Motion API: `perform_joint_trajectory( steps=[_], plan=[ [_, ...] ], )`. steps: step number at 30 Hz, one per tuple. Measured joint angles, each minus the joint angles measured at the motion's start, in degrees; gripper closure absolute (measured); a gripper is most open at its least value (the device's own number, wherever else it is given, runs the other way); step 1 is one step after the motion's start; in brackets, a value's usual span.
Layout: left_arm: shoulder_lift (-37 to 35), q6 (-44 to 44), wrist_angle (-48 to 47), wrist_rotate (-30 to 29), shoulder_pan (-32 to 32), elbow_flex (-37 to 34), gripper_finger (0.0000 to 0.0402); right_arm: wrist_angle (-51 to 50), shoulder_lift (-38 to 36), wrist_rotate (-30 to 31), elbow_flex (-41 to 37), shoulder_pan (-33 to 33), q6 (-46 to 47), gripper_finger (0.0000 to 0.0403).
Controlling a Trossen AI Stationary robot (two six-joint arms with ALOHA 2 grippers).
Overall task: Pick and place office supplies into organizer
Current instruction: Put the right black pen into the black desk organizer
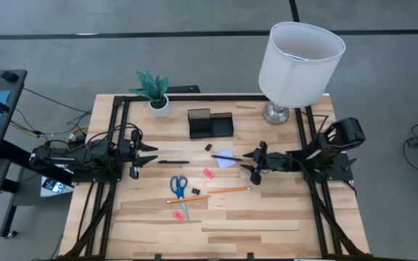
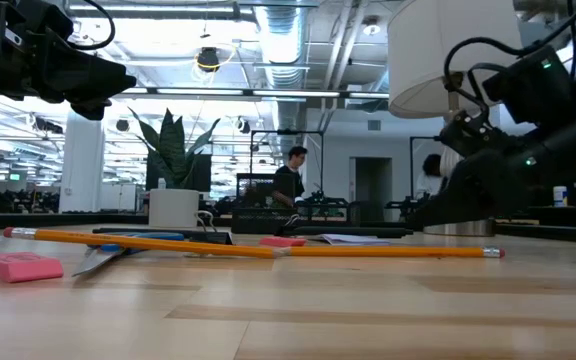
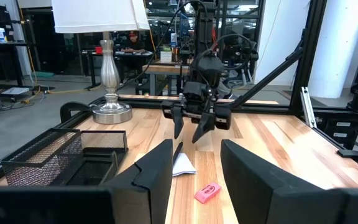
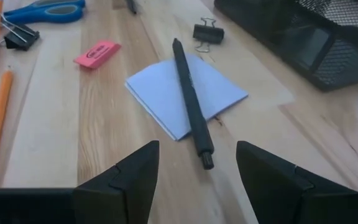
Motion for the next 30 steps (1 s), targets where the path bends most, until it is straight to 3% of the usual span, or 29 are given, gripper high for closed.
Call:
perform_joint_trajectory(
  steps=[8,15,30],
  plan=[
    [0.0,0.0,0.0,0.0,0.0,0.0,0.0274,0.0,0.2,-0.3,0.2,-1.9,-0.2,0.0194],
    [0.0,0.0,0.0,0.0,0.0,0.0,0.0274,-0.4,0.2,-7.6,1.3,-5.6,-1.6,0.0194],
    [0.0,0.0,0.0,0.0,0.0,0.0,0.0274,-1.8,0.2,-9.5,1.9,-7.3,-4.1,0.0194]
  ],
)
